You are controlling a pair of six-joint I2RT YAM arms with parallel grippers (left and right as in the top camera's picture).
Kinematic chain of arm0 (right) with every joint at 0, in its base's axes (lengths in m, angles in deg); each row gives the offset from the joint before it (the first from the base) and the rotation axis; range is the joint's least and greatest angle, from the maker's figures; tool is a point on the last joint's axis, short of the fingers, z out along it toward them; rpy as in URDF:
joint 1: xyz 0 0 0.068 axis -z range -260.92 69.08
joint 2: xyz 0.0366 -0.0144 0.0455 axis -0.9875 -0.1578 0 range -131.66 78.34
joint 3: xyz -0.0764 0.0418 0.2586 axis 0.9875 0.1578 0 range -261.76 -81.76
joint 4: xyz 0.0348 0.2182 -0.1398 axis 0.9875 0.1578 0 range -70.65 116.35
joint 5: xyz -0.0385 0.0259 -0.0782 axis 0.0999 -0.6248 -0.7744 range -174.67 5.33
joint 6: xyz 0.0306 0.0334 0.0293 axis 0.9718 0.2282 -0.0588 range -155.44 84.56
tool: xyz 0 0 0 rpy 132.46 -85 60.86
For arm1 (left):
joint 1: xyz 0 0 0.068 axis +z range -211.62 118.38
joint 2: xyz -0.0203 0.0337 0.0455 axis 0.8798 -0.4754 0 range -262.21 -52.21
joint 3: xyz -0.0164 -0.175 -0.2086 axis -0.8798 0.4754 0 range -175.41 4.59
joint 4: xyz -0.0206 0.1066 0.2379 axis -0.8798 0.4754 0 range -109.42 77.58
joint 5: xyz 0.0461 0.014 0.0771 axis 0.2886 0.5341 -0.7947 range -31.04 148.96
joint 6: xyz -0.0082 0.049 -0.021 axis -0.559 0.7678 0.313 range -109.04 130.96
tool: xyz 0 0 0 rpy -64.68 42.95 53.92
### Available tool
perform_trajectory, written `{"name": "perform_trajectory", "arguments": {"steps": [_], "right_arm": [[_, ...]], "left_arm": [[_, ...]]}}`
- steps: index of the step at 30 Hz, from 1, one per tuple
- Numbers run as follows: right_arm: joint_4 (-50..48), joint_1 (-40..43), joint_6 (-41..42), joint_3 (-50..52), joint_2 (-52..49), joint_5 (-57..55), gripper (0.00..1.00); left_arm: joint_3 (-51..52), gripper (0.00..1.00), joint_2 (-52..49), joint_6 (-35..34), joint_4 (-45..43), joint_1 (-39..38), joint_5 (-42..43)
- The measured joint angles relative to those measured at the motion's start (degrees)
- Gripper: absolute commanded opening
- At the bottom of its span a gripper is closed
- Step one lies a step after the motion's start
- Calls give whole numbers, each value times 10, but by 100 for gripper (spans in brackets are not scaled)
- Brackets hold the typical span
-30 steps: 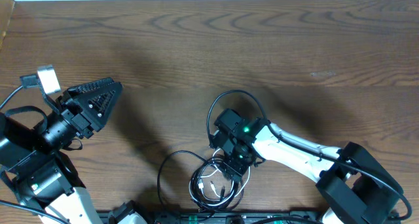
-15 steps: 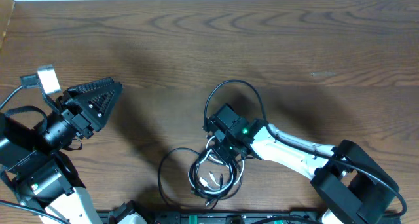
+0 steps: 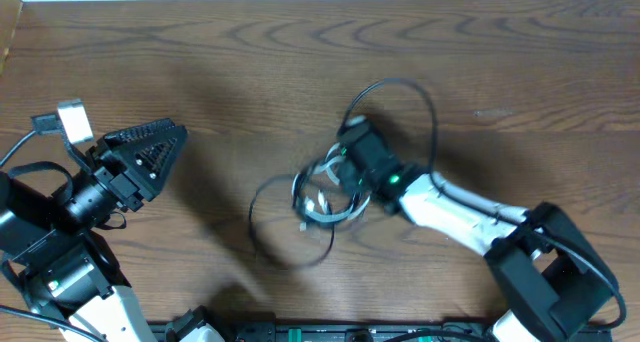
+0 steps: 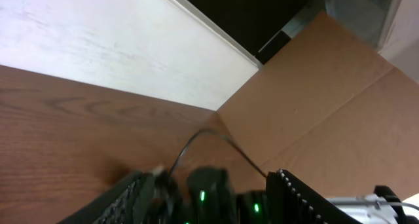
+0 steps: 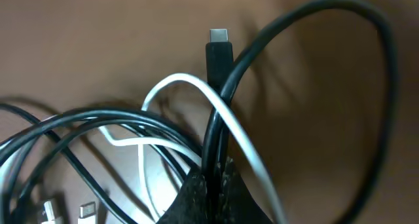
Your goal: Untangle cables
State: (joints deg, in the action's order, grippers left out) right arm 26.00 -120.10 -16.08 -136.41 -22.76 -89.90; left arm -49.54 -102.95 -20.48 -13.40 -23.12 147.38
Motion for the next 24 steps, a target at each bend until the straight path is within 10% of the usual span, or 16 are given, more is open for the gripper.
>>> {"name": "perform_trajectory", "arguments": {"steps": [16,24], "right_arm": [[-15,146,10,-183,-4,253,1],[88,144,-17,-234,21,348,1]], "left_arm": [[33,54,0,26,15,-76,-12],[80,50,-13,158,229,-117,-146]]}}
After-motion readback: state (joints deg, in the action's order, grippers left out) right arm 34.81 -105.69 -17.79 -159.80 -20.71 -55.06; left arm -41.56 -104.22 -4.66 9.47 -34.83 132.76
